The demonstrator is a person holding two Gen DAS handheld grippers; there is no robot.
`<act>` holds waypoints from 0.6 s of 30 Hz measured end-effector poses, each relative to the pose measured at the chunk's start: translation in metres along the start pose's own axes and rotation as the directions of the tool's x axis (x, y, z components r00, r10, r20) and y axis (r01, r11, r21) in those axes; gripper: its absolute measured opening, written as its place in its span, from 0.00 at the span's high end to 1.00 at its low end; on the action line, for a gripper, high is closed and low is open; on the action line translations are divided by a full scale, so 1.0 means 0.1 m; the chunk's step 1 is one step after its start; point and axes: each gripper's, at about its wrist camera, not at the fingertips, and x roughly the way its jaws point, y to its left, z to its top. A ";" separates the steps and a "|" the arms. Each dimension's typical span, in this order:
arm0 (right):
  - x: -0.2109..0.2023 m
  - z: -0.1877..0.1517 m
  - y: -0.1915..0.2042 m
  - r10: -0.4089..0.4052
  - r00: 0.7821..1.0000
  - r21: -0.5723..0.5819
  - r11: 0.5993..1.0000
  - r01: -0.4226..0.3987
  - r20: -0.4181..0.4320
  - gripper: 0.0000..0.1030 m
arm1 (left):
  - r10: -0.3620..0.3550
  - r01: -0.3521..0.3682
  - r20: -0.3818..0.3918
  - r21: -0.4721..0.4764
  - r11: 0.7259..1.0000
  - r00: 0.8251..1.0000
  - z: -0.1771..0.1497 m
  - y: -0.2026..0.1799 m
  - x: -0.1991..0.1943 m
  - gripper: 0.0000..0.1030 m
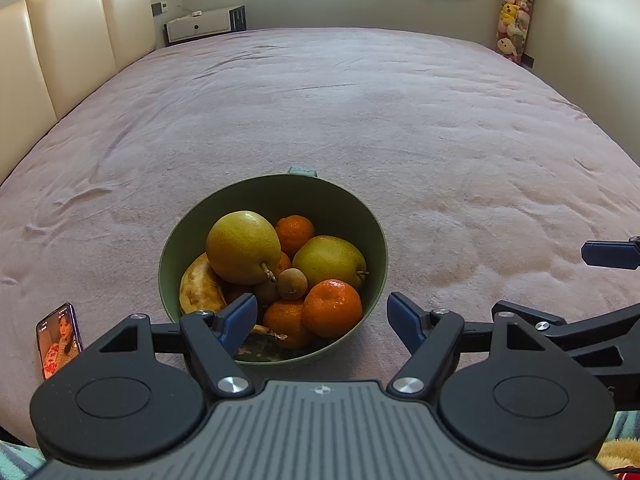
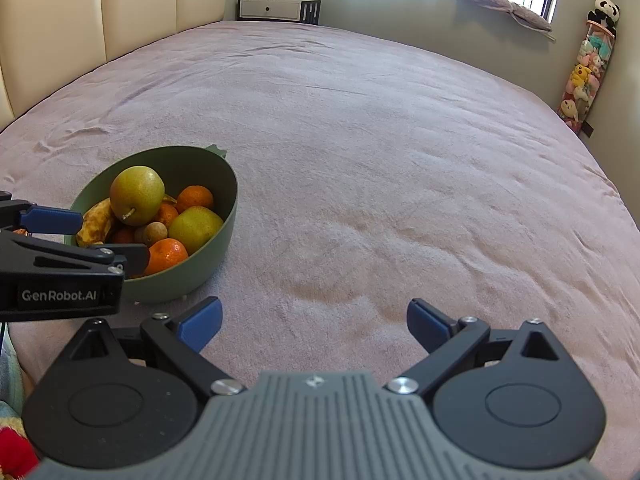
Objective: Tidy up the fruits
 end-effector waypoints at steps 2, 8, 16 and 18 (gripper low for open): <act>0.00 0.00 0.00 0.000 1.000 -0.001 1.000 0.000 0.000 0.07 | -0.001 0.001 0.001 0.001 1.000 1.000 0.00 0.00 0.00 0.16; -0.01 -0.01 0.00 -0.001 1.000 0.002 1.000 0.001 0.002 0.07 | -0.002 0.002 0.005 0.001 1.000 1.000 0.00 -0.01 -0.02 0.16; 0.00 -0.01 0.00 0.001 1.000 0.001 1.000 -0.001 0.003 0.07 | -0.012 0.012 0.017 0.011 1.000 1.000 0.01 -0.04 -0.04 0.16; -0.01 0.00 0.00 0.001 1.000 0.002 1.000 -0.001 0.003 0.07 | -0.015 0.015 0.019 0.012 1.000 1.000 0.02 -0.04 -0.04 0.16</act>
